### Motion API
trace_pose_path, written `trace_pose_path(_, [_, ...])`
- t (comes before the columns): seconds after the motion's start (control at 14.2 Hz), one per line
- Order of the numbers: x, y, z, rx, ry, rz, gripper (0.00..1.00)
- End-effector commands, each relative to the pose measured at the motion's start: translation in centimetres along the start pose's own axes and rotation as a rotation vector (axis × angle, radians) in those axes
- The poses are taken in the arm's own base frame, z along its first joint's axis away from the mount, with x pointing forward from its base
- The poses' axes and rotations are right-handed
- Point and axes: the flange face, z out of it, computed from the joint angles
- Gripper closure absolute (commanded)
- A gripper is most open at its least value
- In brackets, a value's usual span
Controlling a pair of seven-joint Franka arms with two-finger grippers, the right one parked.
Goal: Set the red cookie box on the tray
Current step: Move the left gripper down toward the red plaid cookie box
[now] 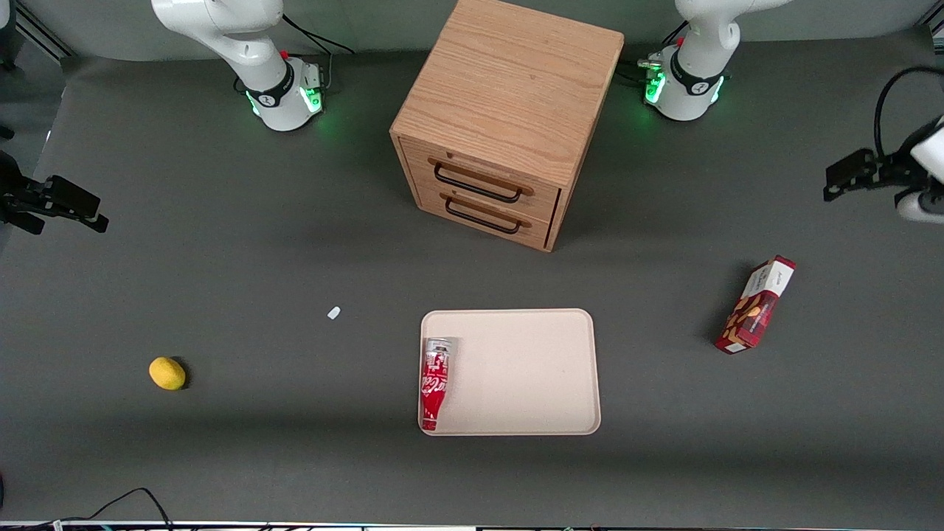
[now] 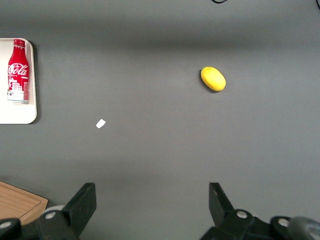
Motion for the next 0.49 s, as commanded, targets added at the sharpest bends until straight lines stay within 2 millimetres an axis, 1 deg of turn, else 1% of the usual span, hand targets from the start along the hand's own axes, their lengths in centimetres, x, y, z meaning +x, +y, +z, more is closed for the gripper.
trace_pose_path(0.0, [1.8, -2.2, 4.7, 0.025, -0.018, 0.111, 0.0])
trace_pose_path(0.14, [2.6, -3.2, 9.5, 0.028, 0.008, 0.158, 0.0])
trace_pose_path(0.28, [3.2, -3.4, 14.6, 0.034, 0.028, 0.187, 0.0])
trace_pose_path(0.35, [3.5, -3.4, 16.9, 0.043, 0.028, 0.223, 0.0])
trace_pose_path(0.42, [3.9, -3.6, 18.7, 0.056, 0.028, 0.272, 0.0])
